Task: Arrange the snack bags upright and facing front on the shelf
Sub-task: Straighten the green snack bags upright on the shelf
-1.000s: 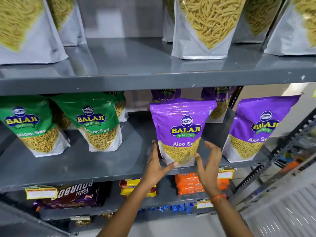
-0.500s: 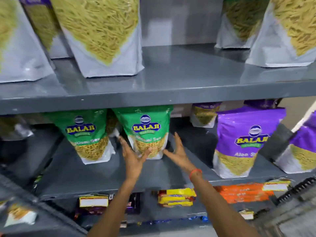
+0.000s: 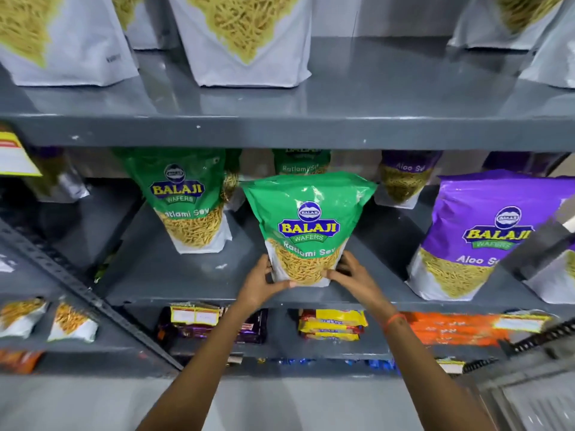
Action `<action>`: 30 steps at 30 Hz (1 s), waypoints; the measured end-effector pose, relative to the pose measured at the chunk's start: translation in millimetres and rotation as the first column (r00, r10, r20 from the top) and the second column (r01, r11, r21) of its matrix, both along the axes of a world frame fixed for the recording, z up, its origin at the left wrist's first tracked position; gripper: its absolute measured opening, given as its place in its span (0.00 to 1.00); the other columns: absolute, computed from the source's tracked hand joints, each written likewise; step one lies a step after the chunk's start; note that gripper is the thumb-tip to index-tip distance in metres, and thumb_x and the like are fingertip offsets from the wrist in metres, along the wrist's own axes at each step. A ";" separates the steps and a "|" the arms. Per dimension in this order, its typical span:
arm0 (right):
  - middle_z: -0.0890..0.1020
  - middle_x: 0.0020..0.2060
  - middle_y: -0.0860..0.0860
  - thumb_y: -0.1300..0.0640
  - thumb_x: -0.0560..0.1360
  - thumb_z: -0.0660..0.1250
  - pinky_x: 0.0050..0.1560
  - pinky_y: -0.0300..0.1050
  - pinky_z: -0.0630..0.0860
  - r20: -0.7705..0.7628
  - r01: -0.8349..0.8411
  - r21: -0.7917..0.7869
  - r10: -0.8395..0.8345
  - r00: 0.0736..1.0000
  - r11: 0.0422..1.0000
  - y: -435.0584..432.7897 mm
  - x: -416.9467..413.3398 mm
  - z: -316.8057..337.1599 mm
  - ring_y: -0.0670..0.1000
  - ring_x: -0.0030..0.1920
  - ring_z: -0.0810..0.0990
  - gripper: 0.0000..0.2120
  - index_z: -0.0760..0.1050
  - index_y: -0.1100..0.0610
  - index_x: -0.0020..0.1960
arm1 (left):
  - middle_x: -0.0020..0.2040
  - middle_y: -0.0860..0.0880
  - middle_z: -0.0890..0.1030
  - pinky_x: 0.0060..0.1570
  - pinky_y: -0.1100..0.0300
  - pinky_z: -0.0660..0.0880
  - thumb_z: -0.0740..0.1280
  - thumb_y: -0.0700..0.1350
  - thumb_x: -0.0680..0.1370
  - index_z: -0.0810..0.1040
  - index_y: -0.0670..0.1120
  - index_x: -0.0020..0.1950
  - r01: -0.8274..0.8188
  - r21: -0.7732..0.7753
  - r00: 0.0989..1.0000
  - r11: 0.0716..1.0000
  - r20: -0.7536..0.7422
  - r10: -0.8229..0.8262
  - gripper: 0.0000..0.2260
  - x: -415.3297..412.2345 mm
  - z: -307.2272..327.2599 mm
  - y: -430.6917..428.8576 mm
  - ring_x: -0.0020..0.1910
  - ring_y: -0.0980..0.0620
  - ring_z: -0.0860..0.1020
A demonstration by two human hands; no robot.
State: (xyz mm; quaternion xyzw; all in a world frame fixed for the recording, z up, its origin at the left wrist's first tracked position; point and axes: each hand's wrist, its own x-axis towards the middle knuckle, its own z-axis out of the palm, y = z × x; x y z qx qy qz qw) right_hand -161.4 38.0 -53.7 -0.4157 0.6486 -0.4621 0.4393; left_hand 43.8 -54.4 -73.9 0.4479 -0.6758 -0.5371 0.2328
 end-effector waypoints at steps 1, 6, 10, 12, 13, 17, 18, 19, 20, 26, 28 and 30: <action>0.79 0.58 0.48 0.55 0.70 0.73 0.62 0.50 0.73 -0.019 0.003 0.002 -0.003 1.000 1.000 6.2 -0.1 -2.5 0.51 0.60 0.76 0.21 0.69 0.43 0.58 | 0.65 0.43 0.76 0.65 0.47 0.72 0.77 0.45 0.65 0.67 0.43 0.65 -0.003 -0.018 1.000 1.000 0.013 0.003 0.32 1.8 -1.7 7.8 0.64 0.46 0.73; 0.78 0.61 0.49 0.53 0.68 0.74 0.64 0.54 0.71 -0.042 -0.014 0.001 0.014 0.999 1.000 14.6 -1.2 -5.8 0.52 0.61 0.75 0.23 0.69 0.43 0.59 | 0.65 0.46 0.76 0.64 0.50 0.73 0.77 0.48 0.66 0.66 0.46 0.67 -0.022 -0.027 1.000 0.999 0.015 0.023 0.34 4.1 1.8 26.9 0.64 0.48 0.73; 0.81 0.58 0.48 0.57 0.74 0.67 0.59 0.42 0.76 0.036 0.023 -0.114 -0.019 0.999 0.993 16.4 -2.9 -6.6 0.52 0.60 0.78 0.14 0.74 0.46 0.58 | 0.60 0.49 0.78 0.55 0.66 0.75 0.73 0.41 0.70 0.72 0.50 0.61 0.005 0.028 0.993 1.000 -0.121 -0.001 0.21 6.8 19.7 24.6 0.61 0.50 0.75; 0.83 0.52 0.43 0.60 0.77 0.64 0.54 0.34 0.76 0.094 0.188 -0.246 -0.169 0.981 0.951 17.8 -0.3 -1.6 0.44 0.56 0.80 0.11 0.78 0.46 0.53 | 0.56 0.52 0.81 0.49 0.72 0.76 0.68 0.38 0.74 0.76 0.48 0.58 -0.149 0.031 0.945 0.988 -0.290 0.152 0.14 9.7 32.0 21.9 0.57 0.54 0.78; 0.84 0.49 0.43 0.60 0.77 0.63 0.53 0.34 0.76 0.103 0.252 -0.296 -0.231 0.967 0.921 17.2 0.9 1.7 0.43 0.53 0.80 0.10 0.78 0.47 0.50 | 0.52 0.54 0.83 0.46 0.73 0.77 0.67 0.37 0.75 0.78 0.47 0.55 -0.243 0.036 0.904 0.969 -0.353 0.240 0.11 10.7 37.9 19.7 0.53 0.58 0.80; 0.81 0.47 0.63 0.63 0.78 0.62 0.56 0.53 0.75 0.131 0.300 -0.384 -0.270 0.954 0.874 13.8 5.2 9.2 0.53 0.50 0.79 0.04 0.73 0.64 0.49 | 0.32 0.62 0.84 0.43 0.70 0.78 0.68 0.35 0.74 0.79 0.50 0.40 -0.347 0.025 0.863 0.937 -0.382 0.330 0.10 8.8 50.9 17.3 0.36 0.67 0.81; 0.80 0.48 0.63 0.63 0.78 0.61 0.57 0.55 0.74 0.145 0.305 -0.386 -0.269 0.952 0.871 13.1 4.9 9.4 0.54 0.51 0.79 0.04 0.72 0.64 0.50 | 0.32 0.62 0.84 0.43 0.70 0.77 0.68 0.35 0.74 0.79 0.51 0.40 -0.353 0.028 0.861 0.935 -0.382 0.337 0.10 9.1 52.2 18.0 0.35 0.67 0.80; 0.80 0.49 0.62 0.62 0.78 0.61 0.58 0.55 0.74 0.151 0.312 -0.381 -0.275 0.950 0.870 13.3 5.2 9.3 0.54 0.52 0.79 0.04 0.72 0.63 0.50 | 0.32 0.61 0.84 0.42 0.70 0.78 0.68 0.35 0.74 0.78 0.51 0.40 -0.348 0.033 0.860 0.937 -0.386 0.333 0.10 9.7 52.6 17.4 0.35 0.67 0.80; 0.81 0.50 0.59 0.61 0.78 0.61 0.59 0.54 0.74 0.157 0.315 -0.365 -0.276 0.948 0.876 14.5 5.5 8.1 0.53 0.53 0.79 0.04 0.73 0.61 0.51 | 0.34 0.60 0.85 0.42 0.71 0.78 0.68 0.35 0.74 0.78 0.51 0.41 -0.318 0.034 0.871 0.948 -0.384 0.306 0.10 10.5 50.9 17.0 0.36 0.67 0.81; 0.79 0.53 0.33 0.50 0.80 0.54 0.62 0.37 0.71 0.183 0.191 -0.176 -0.159 0.970 0.966 22.5 24.5 -0.6 0.35 0.59 0.75 0.10 0.72 0.39 0.55 | 0.58 0.44 0.79 0.50 0.72 0.76 0.70 0.34 0.72 0.71 0.44 0.59 0.002 0.069 0.972 0.998 -0.233 0.014 0.17 10.6 30.0 37.3 0.60 0.48 0.77; 0.75 0.59 0.34 0.49 0.81 0.53 0.67 0.44 0.69 0.109 0.362 -0.262 -0.345 0.932 0.895 25.2 34.5 5.3 0.36 0.62 0.72 0.12 0.69 0.41 0.61 | 0.64 0.48 0.75 0.58 0.68 0.74 0.70 0.37 0.73 0.67 0.46 0.66 -0.054 0.076 0.966 0.996 -0.248 0.071 0.23 8.9 32.6 41.5 0.67 0.47 0.71; 0.69 0.66 0.42 0.50 0.80 0.51 0.72 0.51 0.63 -0.021 0.479 -0.477 -0.554 0.832 0.737 27.7 48.5 21.9 0.45 0.69 0.67 0.17 0.65 0.47 0.68 | 0.74 0.50 0.65 0.70 0.58 0.64 0.69 0.44 0.74 0.57 0.49 0.73 -0.132 0.012 0.965 0.991 -0.228 0.131 0.32 9.1 39.3 45.8 0.73 0.52 0.63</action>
